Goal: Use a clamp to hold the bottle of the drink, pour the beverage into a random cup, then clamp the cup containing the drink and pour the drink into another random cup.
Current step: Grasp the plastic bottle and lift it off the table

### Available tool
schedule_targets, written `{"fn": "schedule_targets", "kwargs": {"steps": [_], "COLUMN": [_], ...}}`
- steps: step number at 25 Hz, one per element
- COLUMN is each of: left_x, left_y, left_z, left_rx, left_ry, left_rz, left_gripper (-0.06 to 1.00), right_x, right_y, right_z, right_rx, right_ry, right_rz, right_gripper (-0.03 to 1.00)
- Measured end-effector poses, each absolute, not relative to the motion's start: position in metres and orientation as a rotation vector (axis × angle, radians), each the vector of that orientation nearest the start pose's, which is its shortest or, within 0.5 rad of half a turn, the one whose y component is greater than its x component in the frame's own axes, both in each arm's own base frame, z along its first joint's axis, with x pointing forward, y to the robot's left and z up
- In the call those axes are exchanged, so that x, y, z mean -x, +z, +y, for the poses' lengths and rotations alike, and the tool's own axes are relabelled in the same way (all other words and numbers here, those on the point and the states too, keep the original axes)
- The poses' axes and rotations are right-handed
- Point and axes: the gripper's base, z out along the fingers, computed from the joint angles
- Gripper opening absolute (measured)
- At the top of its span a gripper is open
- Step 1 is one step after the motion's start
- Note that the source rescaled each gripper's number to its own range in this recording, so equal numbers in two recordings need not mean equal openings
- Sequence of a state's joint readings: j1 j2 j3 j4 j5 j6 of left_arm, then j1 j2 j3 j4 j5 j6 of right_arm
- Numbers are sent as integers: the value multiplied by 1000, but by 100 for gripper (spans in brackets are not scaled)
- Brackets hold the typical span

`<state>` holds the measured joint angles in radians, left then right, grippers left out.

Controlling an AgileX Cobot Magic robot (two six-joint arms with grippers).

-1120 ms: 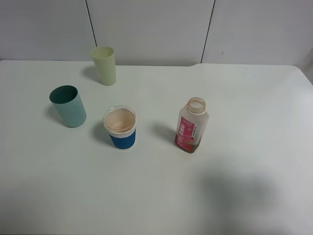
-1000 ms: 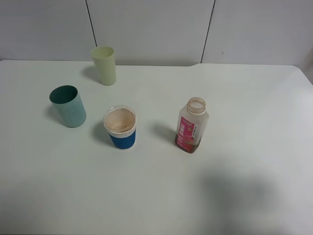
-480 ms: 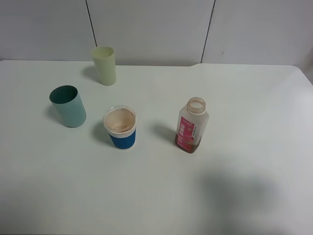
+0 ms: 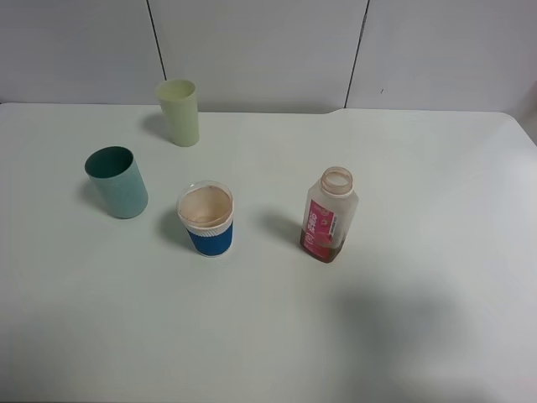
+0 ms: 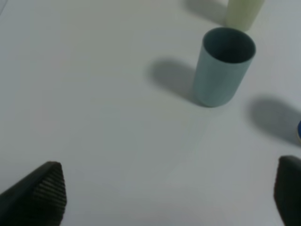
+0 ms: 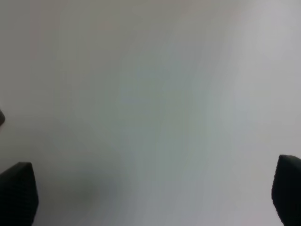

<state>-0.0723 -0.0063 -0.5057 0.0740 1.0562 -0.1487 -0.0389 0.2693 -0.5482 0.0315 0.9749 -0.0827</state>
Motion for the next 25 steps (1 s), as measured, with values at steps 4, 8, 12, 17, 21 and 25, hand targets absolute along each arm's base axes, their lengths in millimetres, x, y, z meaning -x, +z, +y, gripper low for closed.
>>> {"fn": "schedule_targets", "kwargs": {"steps": [4, 8, 12, 17, 21, 25], "left_x": [6, 6, 6, 6, 6, 6], "left_y": [279, 279, 279, 279, 279, 279], "left_z": [6, 6, 6, 6, 6, 6], "left_rx": [81, 81, 81, 81, 81, 81], "left_ry": [-51, -51, -51, -51, -51, -51], "left_rz": [2024, 2024, 2024, 2024, 2024, 2024], "left_gripper": [66, 66, 66, 66, 66, 66], "right_x": [-52, -70, -85, -100, -112, -121], "right_y": [304, 304, 297, 288, 279, 273], "right_z": [0, 0, 7, 20, 31, 33], "right_rx": [46, 53, 207, 447, 597, 668], "right_ry": [-35, -31, -7, 13, 4, -32], "right_rz": [2154, 2189, 2269, 2339, 2380, 2415], "right_gripper": [100, 100, 100, 100, 100, 100]}}
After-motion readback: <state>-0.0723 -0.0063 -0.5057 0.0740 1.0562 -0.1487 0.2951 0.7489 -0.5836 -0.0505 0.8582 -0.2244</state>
